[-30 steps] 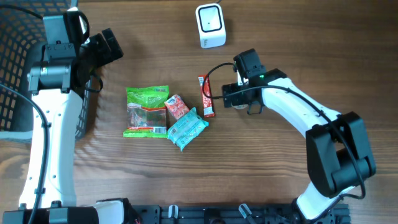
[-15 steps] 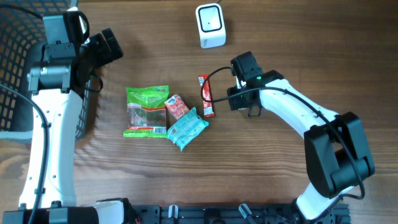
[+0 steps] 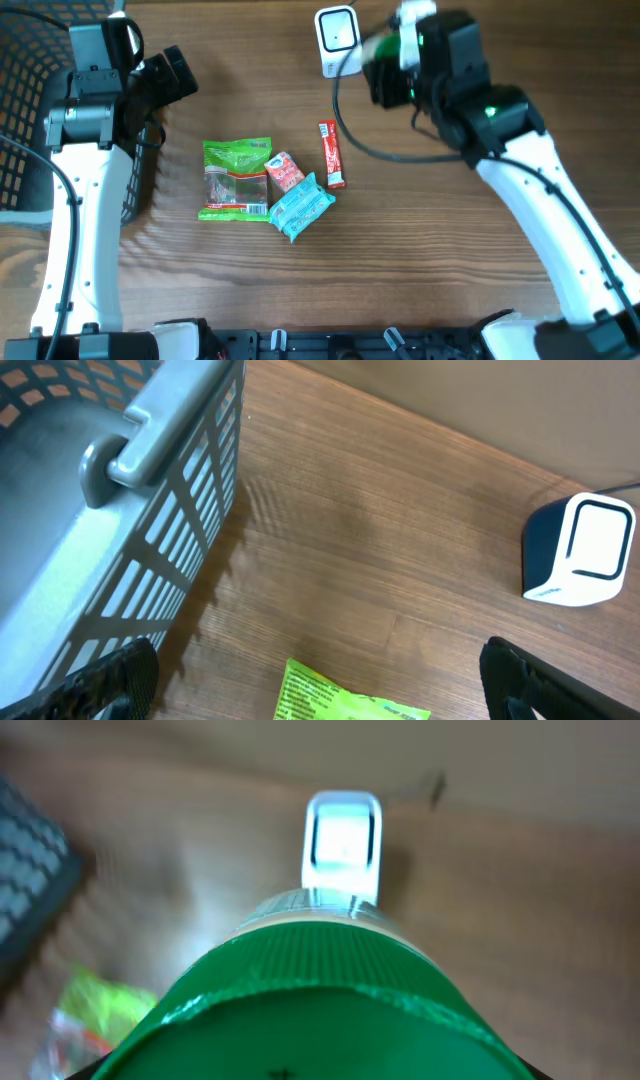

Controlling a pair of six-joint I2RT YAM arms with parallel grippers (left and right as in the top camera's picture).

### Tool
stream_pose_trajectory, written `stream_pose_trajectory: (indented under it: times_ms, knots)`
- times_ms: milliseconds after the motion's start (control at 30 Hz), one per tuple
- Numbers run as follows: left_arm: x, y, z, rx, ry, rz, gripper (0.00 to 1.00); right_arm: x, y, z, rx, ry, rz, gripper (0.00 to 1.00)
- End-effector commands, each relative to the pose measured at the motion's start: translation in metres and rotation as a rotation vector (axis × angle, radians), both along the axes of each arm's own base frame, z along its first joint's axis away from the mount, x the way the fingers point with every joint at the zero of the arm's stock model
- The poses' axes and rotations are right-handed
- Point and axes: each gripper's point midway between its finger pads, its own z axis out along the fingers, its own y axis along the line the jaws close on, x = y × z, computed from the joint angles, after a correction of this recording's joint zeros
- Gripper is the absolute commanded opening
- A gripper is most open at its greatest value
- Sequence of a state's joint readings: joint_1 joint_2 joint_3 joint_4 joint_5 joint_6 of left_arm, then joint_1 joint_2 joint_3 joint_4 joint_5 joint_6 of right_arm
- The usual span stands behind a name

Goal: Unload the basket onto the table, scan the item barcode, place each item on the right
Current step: 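Hold the jar under the white scanner with the right gripper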

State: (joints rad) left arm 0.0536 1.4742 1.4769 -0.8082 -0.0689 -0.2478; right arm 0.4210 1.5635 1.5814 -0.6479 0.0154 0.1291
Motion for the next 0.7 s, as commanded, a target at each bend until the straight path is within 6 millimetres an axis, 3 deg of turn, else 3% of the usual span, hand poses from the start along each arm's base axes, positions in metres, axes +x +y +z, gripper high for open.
stream_pose_trajectory:
  times_ms: [0,67,167,267,333,500,667]
  knots:
    - [0.0,0.002,0.007,0.009,-0.018,-0.001,1.0,0.031,0.018,-0.012,-0.012,0.003,0.031,0.44]
    - [0.0,0.002,0.007,0.009,-0.018,-0.001,1.0,0.068,0.034,-0.049,-0.014,-0.008,0.032,0.38]
    - [0.0,0.002,0.007,0.009,-0.018,-0.001,1.0,0.11,0.052,-0.091,-0.067,-0.082,0.079,0.37]
    - [0.0,0.002,0.007,0.009,-0.018,-0.001,1.0,0.148,0.059,-0.12,-0.067,-0.179,0.033,0.37]
    - [0.0,0.002,0.007,0.009,-0.018,0.0,1.0,0.167,0.059,-0.122,-0.055,-0.261,-0.013,0.36]
    - [0.0,0.002,0.007,0.009,-0.018,-0.001,1.0,0.191,0.067,-0.089,0.078,-0.464,-0.056,0.34]
    - [0.0,0.002,0.007,0.009,-0.018,-0.001,1.0,0.205,0.063,-0.115,0.1,-0.496,-0.076,0.31]
